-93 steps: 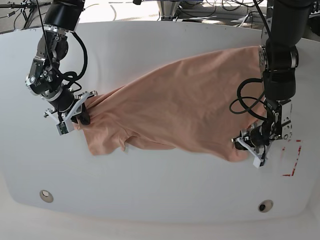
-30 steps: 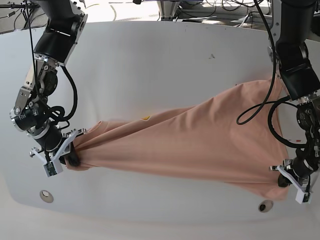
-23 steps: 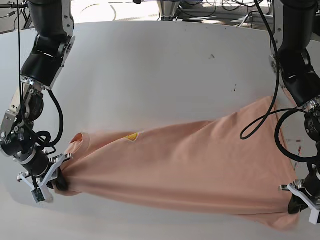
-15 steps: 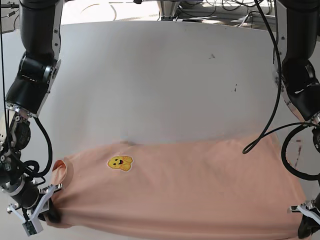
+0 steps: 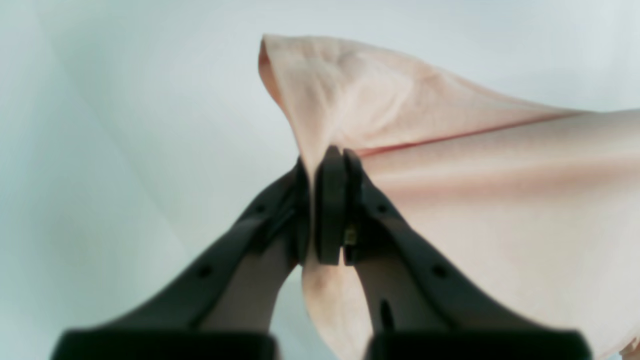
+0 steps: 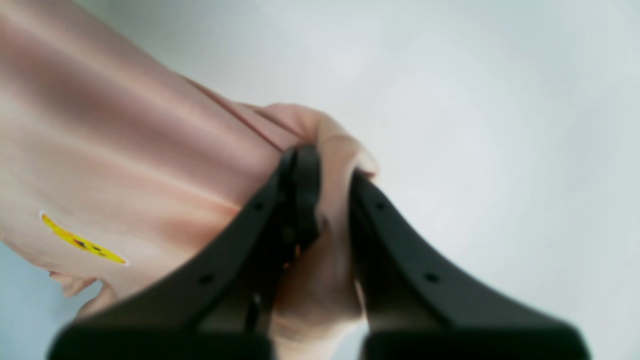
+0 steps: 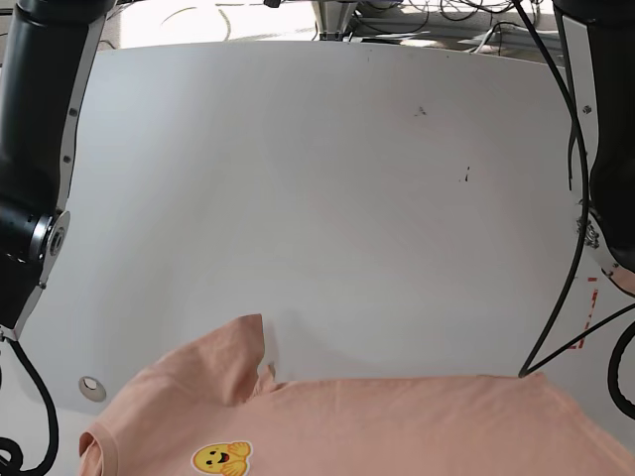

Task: Fold the T-shirt properly
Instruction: 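Lift the shirt with both grippers and pull it toward the robot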

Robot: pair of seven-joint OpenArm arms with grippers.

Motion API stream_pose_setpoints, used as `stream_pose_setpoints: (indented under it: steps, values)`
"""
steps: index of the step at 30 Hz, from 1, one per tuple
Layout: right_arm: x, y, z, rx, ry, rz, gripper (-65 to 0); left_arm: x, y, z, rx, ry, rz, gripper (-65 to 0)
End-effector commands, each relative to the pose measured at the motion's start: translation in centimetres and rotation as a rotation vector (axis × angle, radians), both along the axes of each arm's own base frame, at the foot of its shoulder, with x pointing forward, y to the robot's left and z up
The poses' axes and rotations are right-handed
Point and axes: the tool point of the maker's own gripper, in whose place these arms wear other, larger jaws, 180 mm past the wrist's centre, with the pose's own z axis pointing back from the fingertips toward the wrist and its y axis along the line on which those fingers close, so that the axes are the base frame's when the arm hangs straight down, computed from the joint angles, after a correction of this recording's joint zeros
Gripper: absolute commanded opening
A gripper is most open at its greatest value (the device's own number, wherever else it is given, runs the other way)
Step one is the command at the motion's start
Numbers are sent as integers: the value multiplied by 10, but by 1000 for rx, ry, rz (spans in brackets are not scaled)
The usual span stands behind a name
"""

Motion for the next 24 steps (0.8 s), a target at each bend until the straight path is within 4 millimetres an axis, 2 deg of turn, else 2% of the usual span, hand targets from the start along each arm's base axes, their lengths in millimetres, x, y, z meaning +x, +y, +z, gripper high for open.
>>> stream_pose_setpoints:
  steps: [1, 3, 6, 12, 15, 19, 24]
  values:
    - [-12, -10, 43, -19, -81, -40, -648, -18, 9, 41, -12, -109, 33, -650]
    - [-16, -9, 56, -37, -104, -43, -648, -23, 10, 52, -28, -136, 32, -650]
    - [-18, -11, 59, -55, -107, -51, -648, -27, 10, 60, -30, -156, 32, -650]
    - [-21, -10, 59, -70, -119, -53, -648, -25, 8, 59, -30, -153, 26, -650]
    - [-19, -16, 42, -81, -89, -66, -648, -20, 8, 46, -32, -124, 25, -650]
    - [-24, -13, 24, -122, -83, -69, -648, -11, 1, 27, -31, -87, 10, -650]
    - [-30, -13, -12, -139, -57, -69, -648, -8, 11, -5, -94, -49, -10, -650]
